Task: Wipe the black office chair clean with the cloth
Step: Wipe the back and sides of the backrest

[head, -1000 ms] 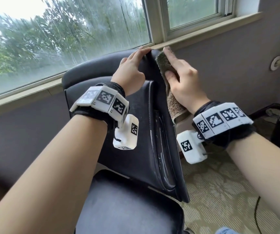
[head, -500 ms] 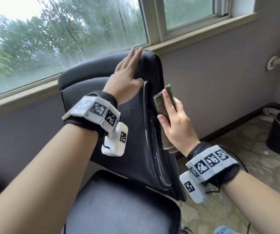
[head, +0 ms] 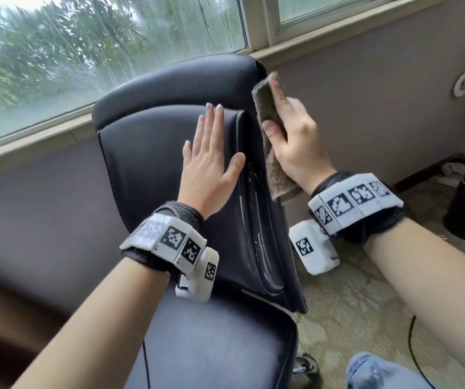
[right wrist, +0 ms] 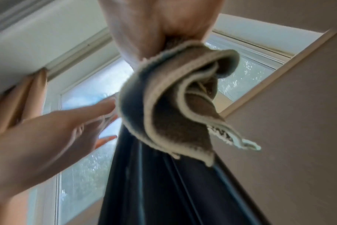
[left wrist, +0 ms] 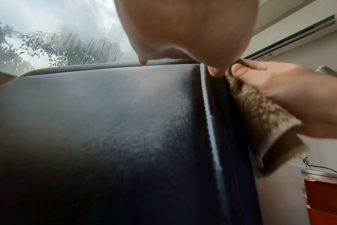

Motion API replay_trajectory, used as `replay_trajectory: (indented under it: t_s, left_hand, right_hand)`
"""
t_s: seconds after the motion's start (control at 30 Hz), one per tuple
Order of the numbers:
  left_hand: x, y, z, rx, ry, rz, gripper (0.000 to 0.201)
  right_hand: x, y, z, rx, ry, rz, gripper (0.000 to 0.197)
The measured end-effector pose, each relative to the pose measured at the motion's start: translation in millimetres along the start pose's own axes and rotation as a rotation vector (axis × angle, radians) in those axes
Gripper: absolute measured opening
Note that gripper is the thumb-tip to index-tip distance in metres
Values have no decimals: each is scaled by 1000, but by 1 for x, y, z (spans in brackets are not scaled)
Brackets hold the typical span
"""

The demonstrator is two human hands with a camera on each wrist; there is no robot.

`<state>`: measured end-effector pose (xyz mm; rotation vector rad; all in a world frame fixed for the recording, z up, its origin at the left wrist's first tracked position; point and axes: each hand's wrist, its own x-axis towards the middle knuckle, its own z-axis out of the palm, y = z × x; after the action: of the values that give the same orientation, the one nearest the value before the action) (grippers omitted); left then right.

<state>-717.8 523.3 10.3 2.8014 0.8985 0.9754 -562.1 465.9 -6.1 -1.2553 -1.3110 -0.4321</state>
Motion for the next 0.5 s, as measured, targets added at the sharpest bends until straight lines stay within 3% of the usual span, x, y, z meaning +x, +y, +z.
replay_trajectory:
  t_s: [0.13, 0.3, 0.5]
  left_hand:
    - [-17, -5, 16, -7, -36, -43, 76]
    - [-33, -6, 31, 21, -12, -66, 79]
    - [-33, -3, 38, 70, -67, -84, 87]
  right_hand:
    - [-65, 15, 3, 16, -84, 4, 59]
    - [-134, 29, 11, 61, -163, 136, 66]
    - [-152, 34, 11, 77, -164, 167, 62]
